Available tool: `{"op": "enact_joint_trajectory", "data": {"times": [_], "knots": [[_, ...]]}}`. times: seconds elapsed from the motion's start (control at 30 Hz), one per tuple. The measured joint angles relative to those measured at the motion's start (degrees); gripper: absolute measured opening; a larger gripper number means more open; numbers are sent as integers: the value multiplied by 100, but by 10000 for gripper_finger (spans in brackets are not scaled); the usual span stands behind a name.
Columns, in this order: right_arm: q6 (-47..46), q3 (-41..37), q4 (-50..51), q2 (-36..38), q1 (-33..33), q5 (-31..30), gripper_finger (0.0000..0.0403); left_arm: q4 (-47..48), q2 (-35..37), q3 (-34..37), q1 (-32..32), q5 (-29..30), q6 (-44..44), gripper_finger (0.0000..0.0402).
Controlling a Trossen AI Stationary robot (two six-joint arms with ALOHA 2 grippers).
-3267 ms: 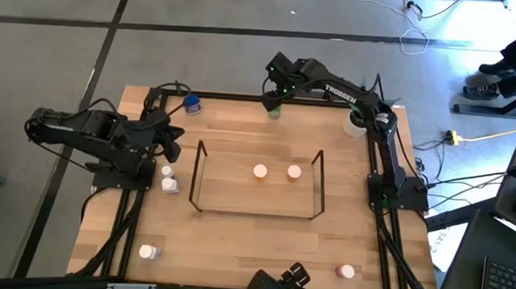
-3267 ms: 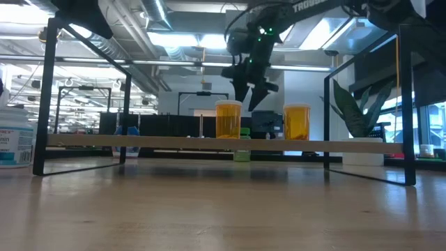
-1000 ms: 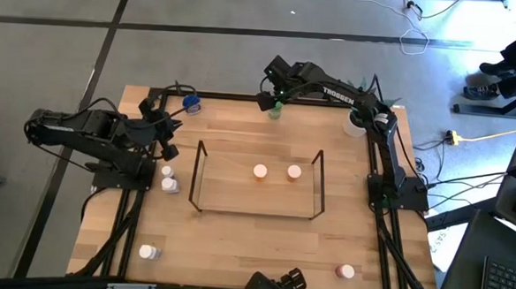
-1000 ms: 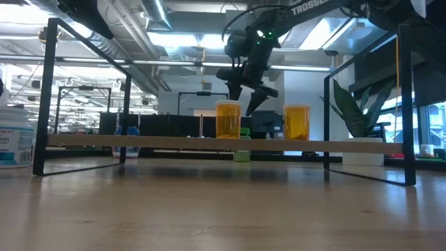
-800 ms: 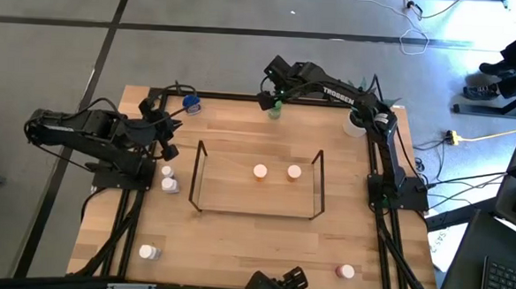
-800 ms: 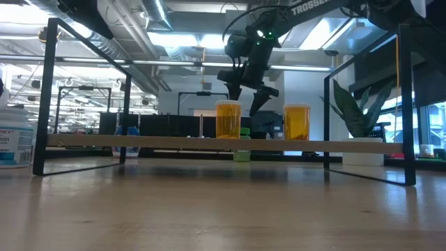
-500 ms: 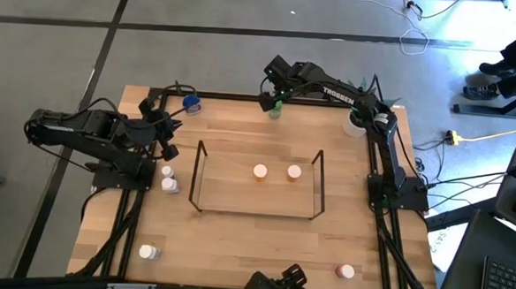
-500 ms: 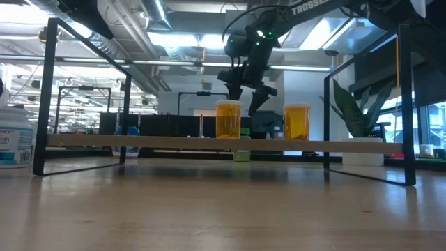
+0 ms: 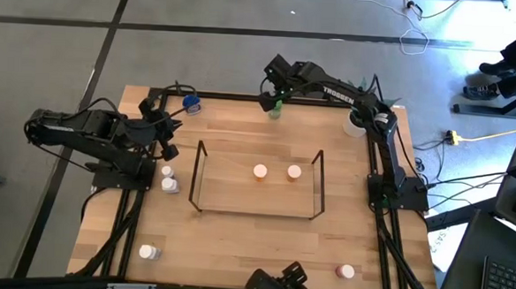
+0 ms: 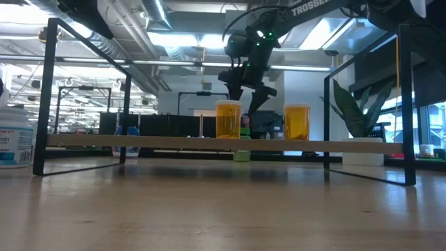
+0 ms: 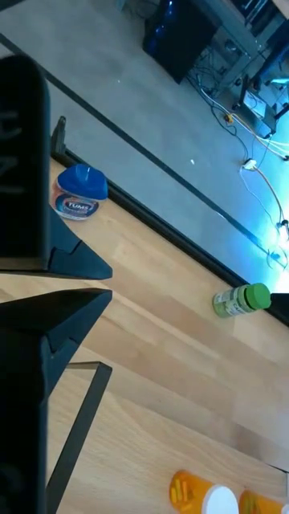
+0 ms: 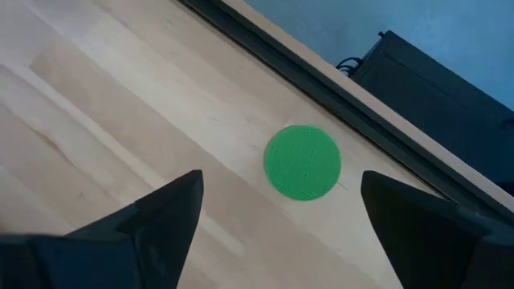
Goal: Pick and place medicine bottles onto shelf by color
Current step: Put the green pill bottle on the shelf
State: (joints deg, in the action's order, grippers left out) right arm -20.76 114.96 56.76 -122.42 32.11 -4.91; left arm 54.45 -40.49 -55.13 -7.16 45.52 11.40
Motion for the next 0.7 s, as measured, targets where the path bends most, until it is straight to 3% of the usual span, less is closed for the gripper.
{"op": "enact_joint_trajectory", "data": {"times": [0.2,0.7], "knots": [[-143,4,7,-209,137,351,339,1,2,0,0,0,0,25],[73,2,-45,-504,191,508,339,-1,2,0,0,0,0,25]]}}
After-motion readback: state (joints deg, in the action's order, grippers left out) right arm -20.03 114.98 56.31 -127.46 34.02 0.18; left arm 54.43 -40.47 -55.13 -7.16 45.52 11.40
